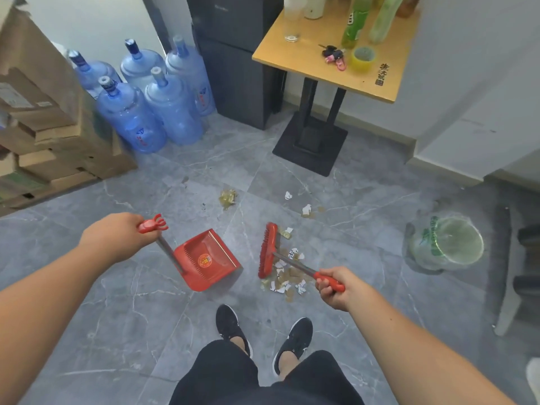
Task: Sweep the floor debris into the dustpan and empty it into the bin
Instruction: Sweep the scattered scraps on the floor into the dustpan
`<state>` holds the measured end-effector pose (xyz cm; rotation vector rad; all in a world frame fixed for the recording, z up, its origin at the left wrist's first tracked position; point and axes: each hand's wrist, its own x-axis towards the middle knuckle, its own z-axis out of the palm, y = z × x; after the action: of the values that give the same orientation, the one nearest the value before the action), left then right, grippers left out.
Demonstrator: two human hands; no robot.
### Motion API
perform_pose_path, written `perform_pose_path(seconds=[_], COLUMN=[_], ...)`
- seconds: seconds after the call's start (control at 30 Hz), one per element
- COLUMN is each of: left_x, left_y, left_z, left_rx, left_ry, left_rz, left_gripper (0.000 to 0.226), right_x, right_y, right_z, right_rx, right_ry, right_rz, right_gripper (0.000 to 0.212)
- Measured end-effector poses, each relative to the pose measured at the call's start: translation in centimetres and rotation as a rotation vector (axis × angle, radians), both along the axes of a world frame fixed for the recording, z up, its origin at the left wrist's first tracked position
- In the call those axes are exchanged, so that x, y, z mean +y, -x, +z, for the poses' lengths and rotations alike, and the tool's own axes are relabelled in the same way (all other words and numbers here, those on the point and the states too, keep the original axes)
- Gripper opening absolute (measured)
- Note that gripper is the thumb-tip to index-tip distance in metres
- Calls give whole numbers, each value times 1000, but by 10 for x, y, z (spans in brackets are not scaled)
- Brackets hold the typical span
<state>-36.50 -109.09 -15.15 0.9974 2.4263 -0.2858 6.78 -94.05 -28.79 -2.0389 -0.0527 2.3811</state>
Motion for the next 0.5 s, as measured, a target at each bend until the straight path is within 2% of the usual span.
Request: perform_pose_path(seconds=[0.27,0.5], left_x=[28,40], left_y=[-36,8], left_z=[-2,-14], left_rx=[62,76], left_ry=[-38,-42], left_rz=[-14,-10], left_gripper=[44,40], right_x=[21,42], right_y=[-21,46], right_z=[13,38], right_rx=[82,169], right_ry=[-14,-43], right_rz=[-25,27], right_gripper=[9,7])
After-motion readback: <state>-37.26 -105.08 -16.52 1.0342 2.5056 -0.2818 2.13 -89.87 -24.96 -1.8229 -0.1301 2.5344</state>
